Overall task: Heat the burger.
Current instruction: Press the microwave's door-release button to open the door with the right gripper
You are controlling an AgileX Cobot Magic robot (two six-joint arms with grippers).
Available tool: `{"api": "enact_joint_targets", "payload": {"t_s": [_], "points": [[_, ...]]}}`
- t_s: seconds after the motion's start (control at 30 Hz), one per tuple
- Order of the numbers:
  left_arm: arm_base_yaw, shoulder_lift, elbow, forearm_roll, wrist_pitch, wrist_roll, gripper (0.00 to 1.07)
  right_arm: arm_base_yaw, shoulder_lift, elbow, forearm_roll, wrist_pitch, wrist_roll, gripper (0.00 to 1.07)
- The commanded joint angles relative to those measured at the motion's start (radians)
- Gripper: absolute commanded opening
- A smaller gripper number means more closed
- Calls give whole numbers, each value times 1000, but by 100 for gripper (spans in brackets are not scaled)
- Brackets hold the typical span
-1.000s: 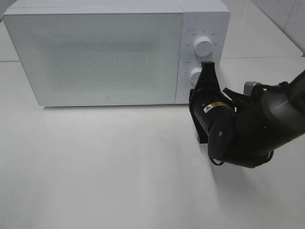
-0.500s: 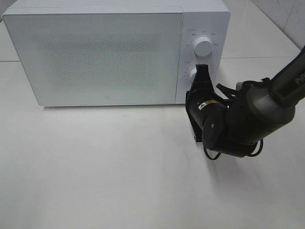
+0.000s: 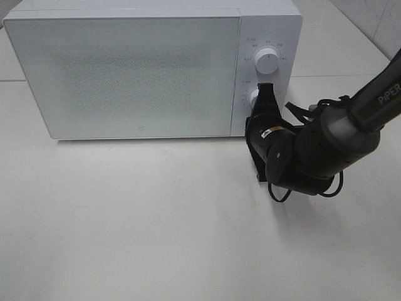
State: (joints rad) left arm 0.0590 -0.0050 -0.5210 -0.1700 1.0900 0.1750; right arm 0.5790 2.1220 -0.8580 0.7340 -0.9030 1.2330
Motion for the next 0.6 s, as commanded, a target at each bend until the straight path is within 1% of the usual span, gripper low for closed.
{"api": "enact_joint_targets", "payload": {"t_s": [0.03, 0.43, 0.6], "points": [[3, -17, 2, -3, -13, 2, 98, -5, 16, -20, 6, 5, -10, 0], [3, -17, 2, -3, -13, 2, 98, -5, 30, -25, 78, -38, -17, 0], [3, -17, 2, -3, -13, 2, 98, -16, 31, -43, 74, -47, -21, 0]]}}
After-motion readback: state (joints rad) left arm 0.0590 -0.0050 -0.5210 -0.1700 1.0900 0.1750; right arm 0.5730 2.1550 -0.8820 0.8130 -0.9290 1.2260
